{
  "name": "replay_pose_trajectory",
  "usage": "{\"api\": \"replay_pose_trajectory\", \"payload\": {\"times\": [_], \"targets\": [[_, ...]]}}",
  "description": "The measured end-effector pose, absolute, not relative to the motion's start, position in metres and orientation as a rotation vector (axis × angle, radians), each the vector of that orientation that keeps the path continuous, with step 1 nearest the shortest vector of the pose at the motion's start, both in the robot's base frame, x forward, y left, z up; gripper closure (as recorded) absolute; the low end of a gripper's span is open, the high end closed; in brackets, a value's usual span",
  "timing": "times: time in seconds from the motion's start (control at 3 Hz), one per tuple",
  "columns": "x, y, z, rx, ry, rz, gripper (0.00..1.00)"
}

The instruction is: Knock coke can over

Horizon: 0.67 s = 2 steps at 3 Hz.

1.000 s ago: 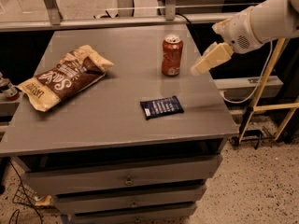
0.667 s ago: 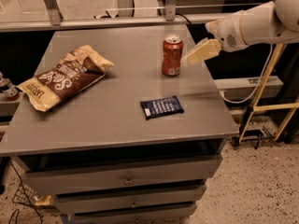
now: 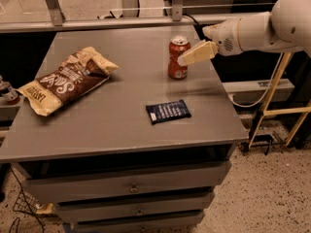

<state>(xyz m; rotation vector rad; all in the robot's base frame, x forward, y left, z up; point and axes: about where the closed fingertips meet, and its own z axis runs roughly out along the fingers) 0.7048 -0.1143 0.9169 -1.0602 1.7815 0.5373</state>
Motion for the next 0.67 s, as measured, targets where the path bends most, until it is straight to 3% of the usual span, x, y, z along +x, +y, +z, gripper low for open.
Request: {"api": "replay_pose_trajectory", "payload": {"times": [0.67], "targets": [[0.7103, -0.0936, 0.9094, -1.056, 1.756, 0.599, 0.00]]}}
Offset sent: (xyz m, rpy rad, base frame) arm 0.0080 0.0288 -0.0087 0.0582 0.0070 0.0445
